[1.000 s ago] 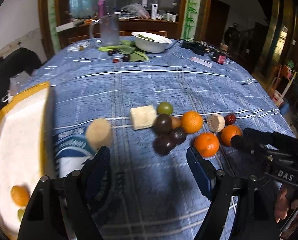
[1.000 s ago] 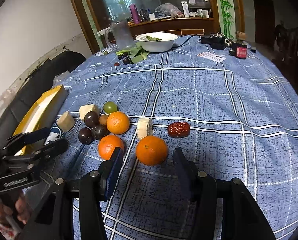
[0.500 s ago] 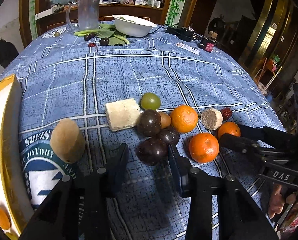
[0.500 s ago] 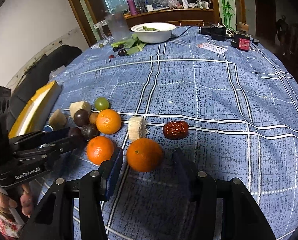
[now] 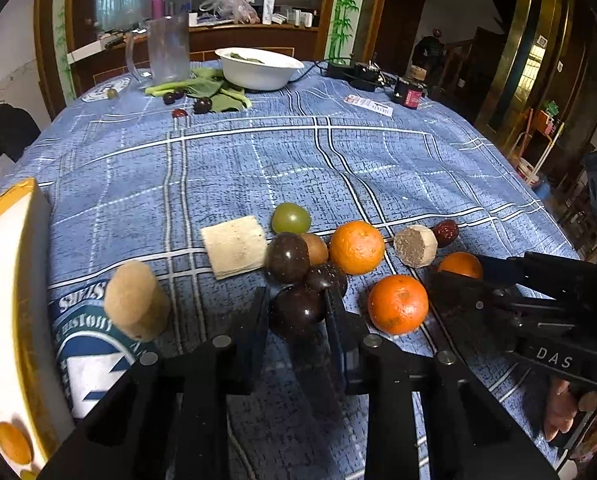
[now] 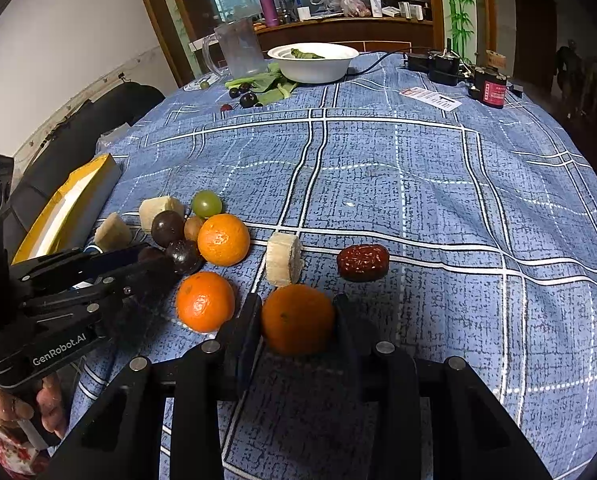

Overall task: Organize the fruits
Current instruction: 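Grasp a dark plum with the left tool while the right tool grasps an orange, then lower the plum into the tray and open the left tool while the right tool releases its orange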

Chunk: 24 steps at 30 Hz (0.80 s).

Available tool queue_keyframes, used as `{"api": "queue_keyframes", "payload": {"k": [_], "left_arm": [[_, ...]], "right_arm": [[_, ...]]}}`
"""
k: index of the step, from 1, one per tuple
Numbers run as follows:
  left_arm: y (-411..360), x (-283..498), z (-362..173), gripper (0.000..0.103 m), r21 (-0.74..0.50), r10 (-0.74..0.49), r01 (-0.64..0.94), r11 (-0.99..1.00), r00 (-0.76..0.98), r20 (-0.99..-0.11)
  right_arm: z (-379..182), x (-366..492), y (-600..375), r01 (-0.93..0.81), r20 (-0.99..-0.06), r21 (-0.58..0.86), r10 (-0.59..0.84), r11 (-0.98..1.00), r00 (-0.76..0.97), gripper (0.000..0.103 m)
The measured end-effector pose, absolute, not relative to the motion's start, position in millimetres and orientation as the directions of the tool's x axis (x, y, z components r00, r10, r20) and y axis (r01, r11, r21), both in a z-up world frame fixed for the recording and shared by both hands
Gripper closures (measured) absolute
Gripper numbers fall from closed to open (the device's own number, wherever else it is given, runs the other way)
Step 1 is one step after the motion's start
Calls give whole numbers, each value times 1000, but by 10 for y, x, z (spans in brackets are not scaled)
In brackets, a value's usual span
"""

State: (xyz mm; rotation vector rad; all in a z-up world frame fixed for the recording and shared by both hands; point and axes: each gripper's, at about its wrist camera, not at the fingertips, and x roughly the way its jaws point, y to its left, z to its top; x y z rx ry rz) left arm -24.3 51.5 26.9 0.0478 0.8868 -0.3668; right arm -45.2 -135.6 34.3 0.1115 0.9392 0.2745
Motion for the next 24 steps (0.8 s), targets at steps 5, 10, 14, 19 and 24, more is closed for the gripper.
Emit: {"api": "queue_keyframes", "payload": {"k": [5,10,14,19,24], "left_arm": [[755,-509,442,77,-157,-306,285,946,618,-724],[1186,-787,635,77,-226,-297,194,955,673,-677],[1735,-999,780,76,-259,-219,60,964,733,-644],[2311,-1134,788,76,-251,-85,-106,962,759,-645],[2761,-1212,639,76,-234,31,-254,938,737,-676]], "right_arm": [[441,-552,-1334,-190,-770,204,277,960,575,64],[582,-679,-1189,-220,-752,201,294,955,590,64],[697,-782,-892,-281,-735,201,335,938,590,64],[785,-894,-356,-378,-722,205,400,903,564,63],[879,-974,334,-494,-712,195,469,847,523,63]]}}
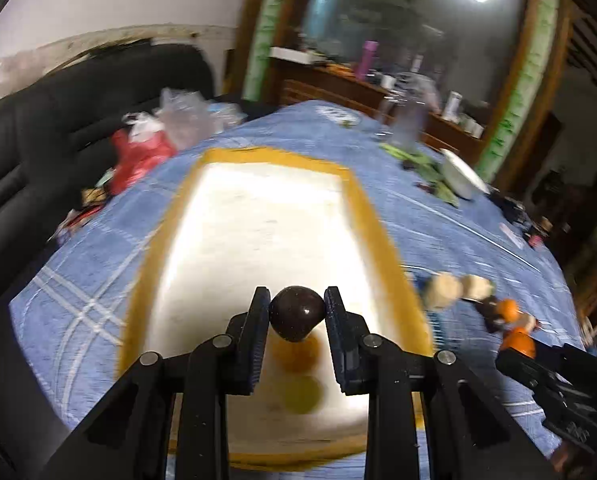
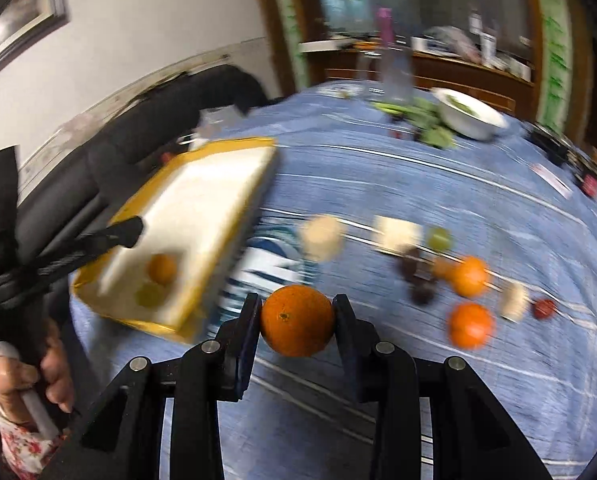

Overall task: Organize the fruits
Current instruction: 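Lower the plum into the tray and open the left tool while the right tool releases its orange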

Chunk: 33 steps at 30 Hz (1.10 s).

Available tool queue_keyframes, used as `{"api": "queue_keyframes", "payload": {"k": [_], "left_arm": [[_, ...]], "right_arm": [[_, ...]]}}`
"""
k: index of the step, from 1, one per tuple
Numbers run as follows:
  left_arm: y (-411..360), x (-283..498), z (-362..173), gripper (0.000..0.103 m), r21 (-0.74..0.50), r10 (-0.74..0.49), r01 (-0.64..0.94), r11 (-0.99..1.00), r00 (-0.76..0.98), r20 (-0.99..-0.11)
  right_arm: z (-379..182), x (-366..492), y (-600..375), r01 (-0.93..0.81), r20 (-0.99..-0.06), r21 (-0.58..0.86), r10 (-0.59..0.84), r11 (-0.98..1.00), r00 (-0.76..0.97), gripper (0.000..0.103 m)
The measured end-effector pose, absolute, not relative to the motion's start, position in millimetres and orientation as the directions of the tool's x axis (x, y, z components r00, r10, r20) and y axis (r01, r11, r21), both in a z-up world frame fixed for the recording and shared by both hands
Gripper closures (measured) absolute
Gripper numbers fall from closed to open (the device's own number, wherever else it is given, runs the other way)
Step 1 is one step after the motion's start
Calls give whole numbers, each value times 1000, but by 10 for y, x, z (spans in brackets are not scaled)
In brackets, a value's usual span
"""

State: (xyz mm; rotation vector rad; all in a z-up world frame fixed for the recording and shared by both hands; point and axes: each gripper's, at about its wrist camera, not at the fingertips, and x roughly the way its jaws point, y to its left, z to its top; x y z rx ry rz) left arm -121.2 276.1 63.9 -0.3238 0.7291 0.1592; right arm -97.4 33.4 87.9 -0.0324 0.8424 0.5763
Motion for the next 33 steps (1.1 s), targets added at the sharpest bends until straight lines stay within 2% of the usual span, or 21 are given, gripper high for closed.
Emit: {"api": "queue_keyframes", "payload": {"k": [6,13,16,18,19,24,26,29,33], "left_arm": [[3082,-1287,542,76,-268,43,-301,915,734,-678],[3313,-1334,463,76,-346,-3,-312,885,738,-674],[3362,-1349,457,67,-371,-23,-303,878,747,-665],[3355,-1368,487,54,-384,-37,-284,879,760,-649],[3339,-1370,498,51,-385,-42,-277,880,763,-645],[3248,-1405,560,36,-336,-1,-279,900,768,-641],[3260,-1430,578,34,-345,-3,-282,895,771,-637],[3298,-1470,612,33,-359,2,-297,885,773,-634],[3247,-1504,664,30,-359,12,-309,881,771,-636]], "right_arm": [[917,-988,1090,-603,-705,184,532,776,470,63],[739,-875,1557,-637,-742,160,517,754,426,63],[656,-827,1630,-634,-758,154,502,758,416,63],[625,-802,1644,-630,-763,151,495,762,416,63],[613,-786,1653,-629,-763,151,494,762,416,63],[599,-718,1701,-623,-766,153,491,767,416,63],[616,-729,1706,-623,-760,149,492,768,424,62],[670,-765,1665,-619,-743,151,502,771,444,51],[769,-820,1537,-609,-717,168,520,775,464,50]]}}
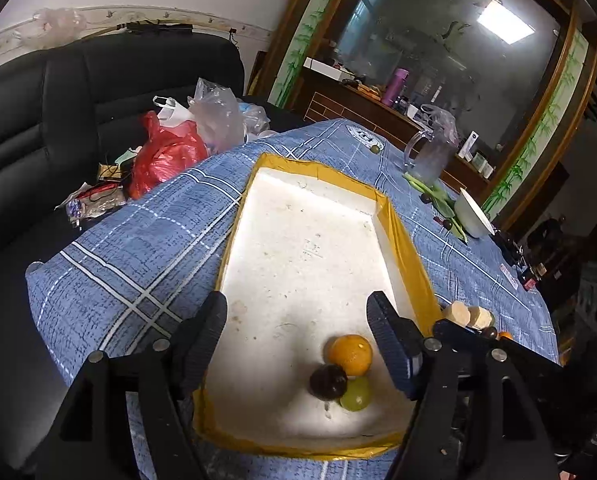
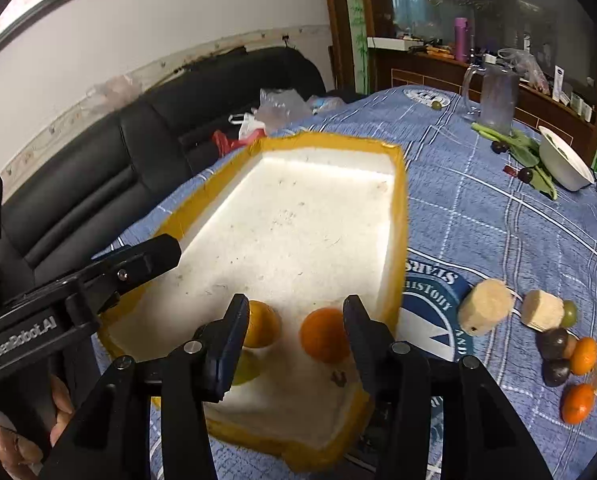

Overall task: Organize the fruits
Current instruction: 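Lower the plum into the tray and open the left tool while the right tool releases its orange, then move both tools back to the fruit cluster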

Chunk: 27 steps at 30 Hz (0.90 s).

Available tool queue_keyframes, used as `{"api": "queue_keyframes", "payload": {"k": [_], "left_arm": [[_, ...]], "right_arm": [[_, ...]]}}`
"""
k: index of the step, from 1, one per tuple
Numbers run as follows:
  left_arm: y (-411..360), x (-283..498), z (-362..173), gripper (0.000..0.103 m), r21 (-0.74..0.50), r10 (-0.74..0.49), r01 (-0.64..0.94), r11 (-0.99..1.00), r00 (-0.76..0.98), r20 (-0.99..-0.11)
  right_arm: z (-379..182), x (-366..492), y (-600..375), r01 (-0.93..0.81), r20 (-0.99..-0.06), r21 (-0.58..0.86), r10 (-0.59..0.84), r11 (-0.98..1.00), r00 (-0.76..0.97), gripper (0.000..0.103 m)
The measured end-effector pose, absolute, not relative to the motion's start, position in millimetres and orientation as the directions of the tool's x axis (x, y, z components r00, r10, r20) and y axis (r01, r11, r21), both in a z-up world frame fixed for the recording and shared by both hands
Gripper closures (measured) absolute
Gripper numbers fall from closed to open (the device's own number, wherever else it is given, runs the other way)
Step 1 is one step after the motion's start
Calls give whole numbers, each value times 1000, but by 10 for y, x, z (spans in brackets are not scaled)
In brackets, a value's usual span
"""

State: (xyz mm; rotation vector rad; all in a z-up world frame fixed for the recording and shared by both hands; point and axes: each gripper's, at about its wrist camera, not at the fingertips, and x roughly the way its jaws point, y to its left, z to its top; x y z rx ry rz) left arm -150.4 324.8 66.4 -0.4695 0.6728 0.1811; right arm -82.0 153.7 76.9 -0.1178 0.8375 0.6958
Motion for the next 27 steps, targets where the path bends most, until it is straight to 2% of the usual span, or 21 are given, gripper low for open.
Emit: {"api": "queue_keyframes", "payload": {"k": [12,20,27], "left_arm": [[2498,-1451,901,25,-267,-28,-189,945,766,-642],[1972,-1341,884,25,-225,-82,-95,970,742,-665],[1580,-1230,755,25,-167,-101,-25,986,703,-704]], "right_arm": [[813,-926,591,-510,-688,219,502,832,523,48],[606,-894,-591,-317,-725,201,358,927,588,46],[464,-778,-975,-240,-752,205,309,949,583,46]]}}
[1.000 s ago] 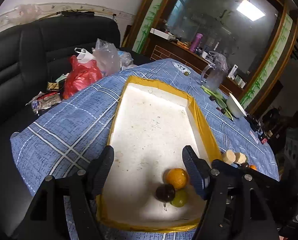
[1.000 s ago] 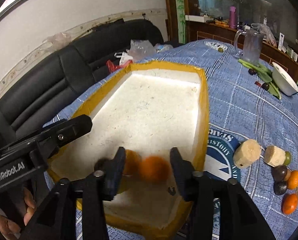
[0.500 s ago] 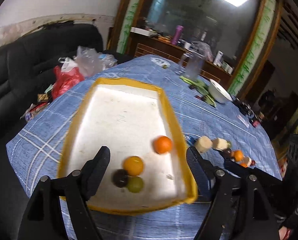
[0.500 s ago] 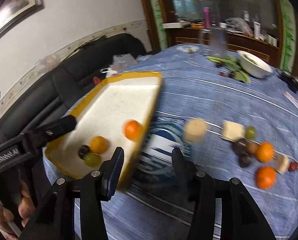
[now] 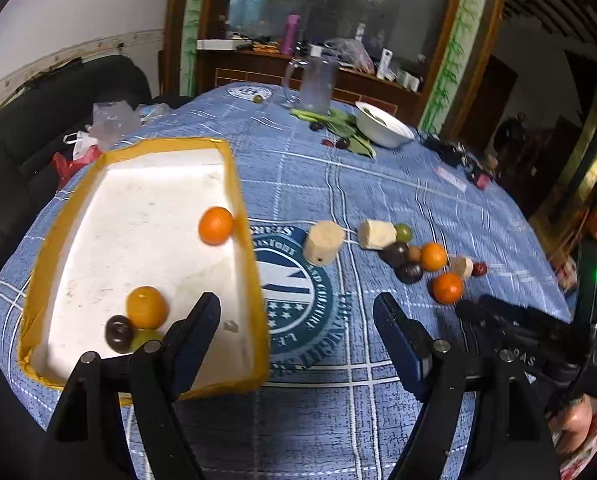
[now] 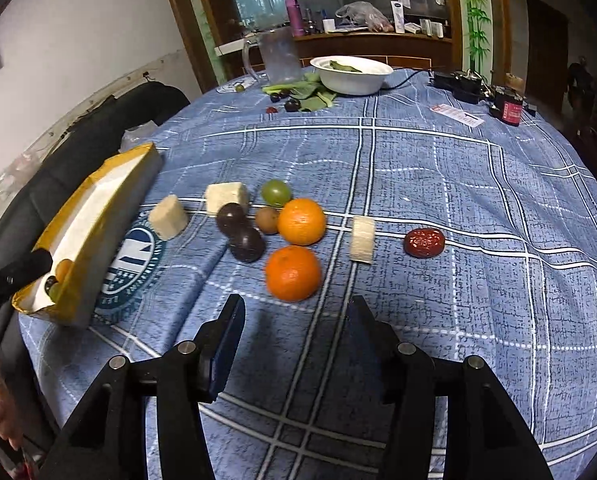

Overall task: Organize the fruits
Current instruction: 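Move both tools back to the fruit cluster, then grasp the beige cork cylinder with the left tool while the right tool grasps an orange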

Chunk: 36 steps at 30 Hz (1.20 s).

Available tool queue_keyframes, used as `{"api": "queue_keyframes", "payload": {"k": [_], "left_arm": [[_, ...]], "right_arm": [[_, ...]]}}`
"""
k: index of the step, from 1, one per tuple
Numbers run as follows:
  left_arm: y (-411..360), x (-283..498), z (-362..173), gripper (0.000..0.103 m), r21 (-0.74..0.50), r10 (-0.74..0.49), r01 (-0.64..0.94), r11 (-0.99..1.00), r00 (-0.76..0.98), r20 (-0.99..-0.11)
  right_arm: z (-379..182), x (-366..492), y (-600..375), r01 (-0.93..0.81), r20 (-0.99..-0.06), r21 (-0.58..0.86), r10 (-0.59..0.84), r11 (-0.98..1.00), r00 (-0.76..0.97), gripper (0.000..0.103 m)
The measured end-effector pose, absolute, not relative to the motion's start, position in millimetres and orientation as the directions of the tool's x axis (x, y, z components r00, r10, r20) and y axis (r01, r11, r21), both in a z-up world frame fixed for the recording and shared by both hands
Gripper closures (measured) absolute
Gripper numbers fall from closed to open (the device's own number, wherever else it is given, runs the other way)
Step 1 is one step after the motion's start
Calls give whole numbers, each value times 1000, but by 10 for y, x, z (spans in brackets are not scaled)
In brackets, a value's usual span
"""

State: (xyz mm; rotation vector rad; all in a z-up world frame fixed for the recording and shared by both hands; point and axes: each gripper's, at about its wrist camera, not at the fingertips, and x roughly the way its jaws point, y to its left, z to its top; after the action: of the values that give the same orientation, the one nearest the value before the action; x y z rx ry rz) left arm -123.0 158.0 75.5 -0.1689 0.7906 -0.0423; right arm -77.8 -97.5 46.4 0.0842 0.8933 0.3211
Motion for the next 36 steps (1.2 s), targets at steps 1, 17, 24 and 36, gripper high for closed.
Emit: {"api": "queue_keyframes", "payload": {"k": [1,17,24,36], "left_arm": [[1559,-1223,747,25,-157,-97,-22,987,701,-706],[1357,-784,656,25,-81,-60,1,997,674,-736],[1197,-240,412,25,-64,-57,10,998,592,-804],[981,1,163,56,170,124,23,985,590,-798]], "right_arm": [[454,-755,-973,-241,-754,204,309,949,580,46],[285,-358,-731,-244,-792,177,285,954,540,46],[276,-327,-852,-254,-753,267,366,930,548,46],[269,-336,-916,-249,-756,267,363,931,545,64]]}}
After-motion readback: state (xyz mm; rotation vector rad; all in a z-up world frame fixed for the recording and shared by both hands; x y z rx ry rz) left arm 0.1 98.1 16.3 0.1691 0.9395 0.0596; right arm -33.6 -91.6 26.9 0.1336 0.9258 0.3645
